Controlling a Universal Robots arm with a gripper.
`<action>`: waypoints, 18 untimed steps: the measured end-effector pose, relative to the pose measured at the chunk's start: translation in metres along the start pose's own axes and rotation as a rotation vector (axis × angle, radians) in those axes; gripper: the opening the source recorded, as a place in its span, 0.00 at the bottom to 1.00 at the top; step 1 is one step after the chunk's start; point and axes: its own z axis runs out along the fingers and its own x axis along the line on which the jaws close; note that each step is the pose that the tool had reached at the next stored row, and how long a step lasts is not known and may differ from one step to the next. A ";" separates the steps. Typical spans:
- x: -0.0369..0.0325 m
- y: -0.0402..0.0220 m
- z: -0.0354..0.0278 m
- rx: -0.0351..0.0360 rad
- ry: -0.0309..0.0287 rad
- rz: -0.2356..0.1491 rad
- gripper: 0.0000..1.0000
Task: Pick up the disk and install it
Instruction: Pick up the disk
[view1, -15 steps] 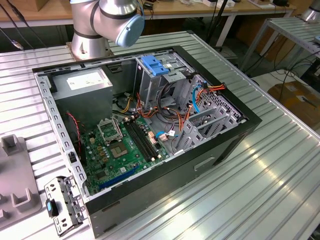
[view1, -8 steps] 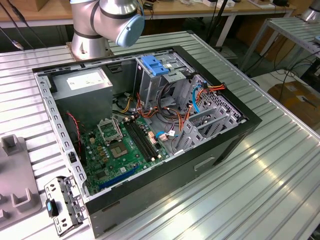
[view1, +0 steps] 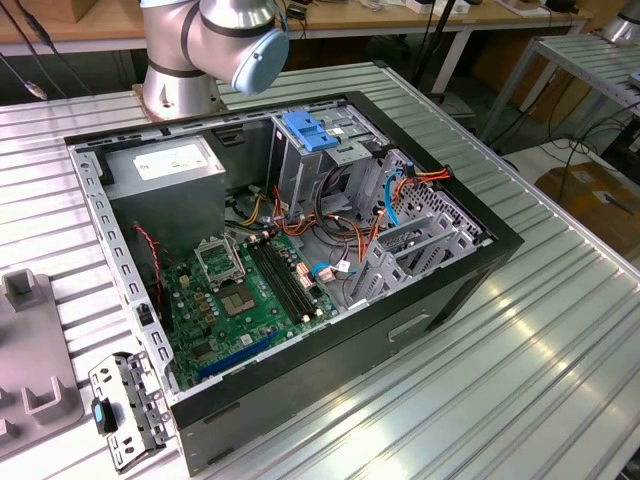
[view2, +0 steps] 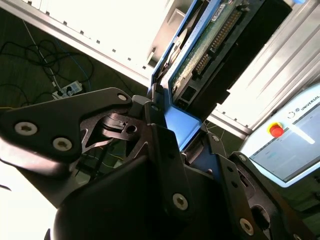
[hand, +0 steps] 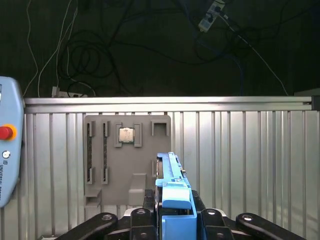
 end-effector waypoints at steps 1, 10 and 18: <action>0.0000 -0.0010 0.0000 -0.0001 0.0001 0.000 0.37; -0.0001 -0.0041 0.0000 -0.0001 0.0001 0.000 0.37; -0.0002 -0.0042 -0.0046 -0.0001 0.0003 0.000 0.37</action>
